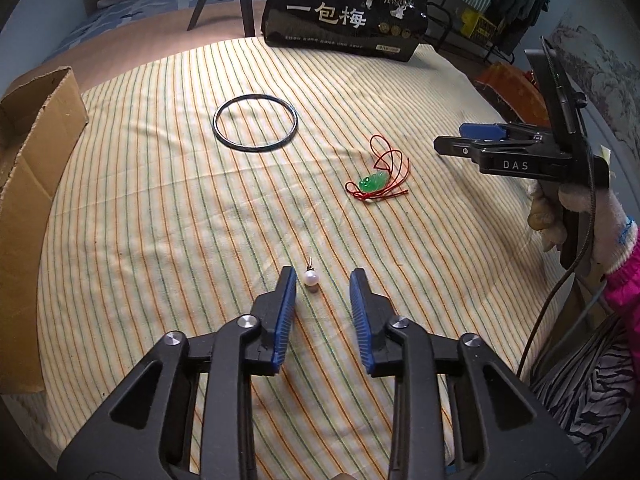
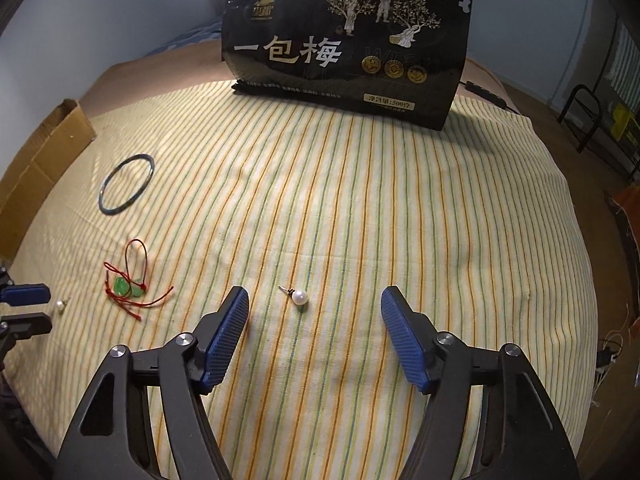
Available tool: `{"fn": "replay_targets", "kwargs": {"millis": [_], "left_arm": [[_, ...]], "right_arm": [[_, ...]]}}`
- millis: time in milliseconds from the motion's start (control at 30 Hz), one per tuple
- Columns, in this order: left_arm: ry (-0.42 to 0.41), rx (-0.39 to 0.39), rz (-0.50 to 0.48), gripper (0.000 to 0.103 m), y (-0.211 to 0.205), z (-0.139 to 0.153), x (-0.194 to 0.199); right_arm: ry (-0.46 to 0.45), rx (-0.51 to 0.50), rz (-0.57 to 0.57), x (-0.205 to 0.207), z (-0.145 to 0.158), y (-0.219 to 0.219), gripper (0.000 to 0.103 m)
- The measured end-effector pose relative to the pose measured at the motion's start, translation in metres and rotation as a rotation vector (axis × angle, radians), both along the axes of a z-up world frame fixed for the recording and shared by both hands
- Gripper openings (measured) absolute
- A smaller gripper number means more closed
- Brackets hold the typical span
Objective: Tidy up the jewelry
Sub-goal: 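Close the left tool on the small pearl earring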
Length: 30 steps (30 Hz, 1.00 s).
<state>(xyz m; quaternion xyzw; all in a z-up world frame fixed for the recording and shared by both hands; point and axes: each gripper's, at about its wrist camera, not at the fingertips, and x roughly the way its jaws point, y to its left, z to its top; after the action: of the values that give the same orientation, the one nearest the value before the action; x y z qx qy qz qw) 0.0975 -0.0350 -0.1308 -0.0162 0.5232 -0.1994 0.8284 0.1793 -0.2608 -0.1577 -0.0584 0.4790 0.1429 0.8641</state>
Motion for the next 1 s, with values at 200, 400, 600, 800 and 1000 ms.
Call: {"fn": "replay_targets", "kwargs": {"millis": [200,400,600,800,1000], "left_arm": [[0.015,0.018,-0.002,0.022,-0.004,-0.007,0.004],[0.020,0.029,-0.003,0.016,-0.008,-0.013,0.012],[0.013,0.043,-0.002,0.008,-0.009,-0.014,0.012],[0.007,0.045,-0.002,0.007,-0.009,-0.015,0.013],[-0.006,0.039,0.009,0.007,-0.004,-0.008,0.010]], "right_arm": [[-0.001,-0.012,0.025,0.002,-0.005,0.004,0.061],[-0.012,-0.032,0.038,0.005,-0.006,0.008,0.055],[-0.004,-0.028,0.045,0.007,-0.007,0.008,0.037],[0.021,-0.001,0.059,0.007,-0.007,0.011,0.010],[0.024,0.004,0.051,0.006,-0.006,0.012,0.007]]}}
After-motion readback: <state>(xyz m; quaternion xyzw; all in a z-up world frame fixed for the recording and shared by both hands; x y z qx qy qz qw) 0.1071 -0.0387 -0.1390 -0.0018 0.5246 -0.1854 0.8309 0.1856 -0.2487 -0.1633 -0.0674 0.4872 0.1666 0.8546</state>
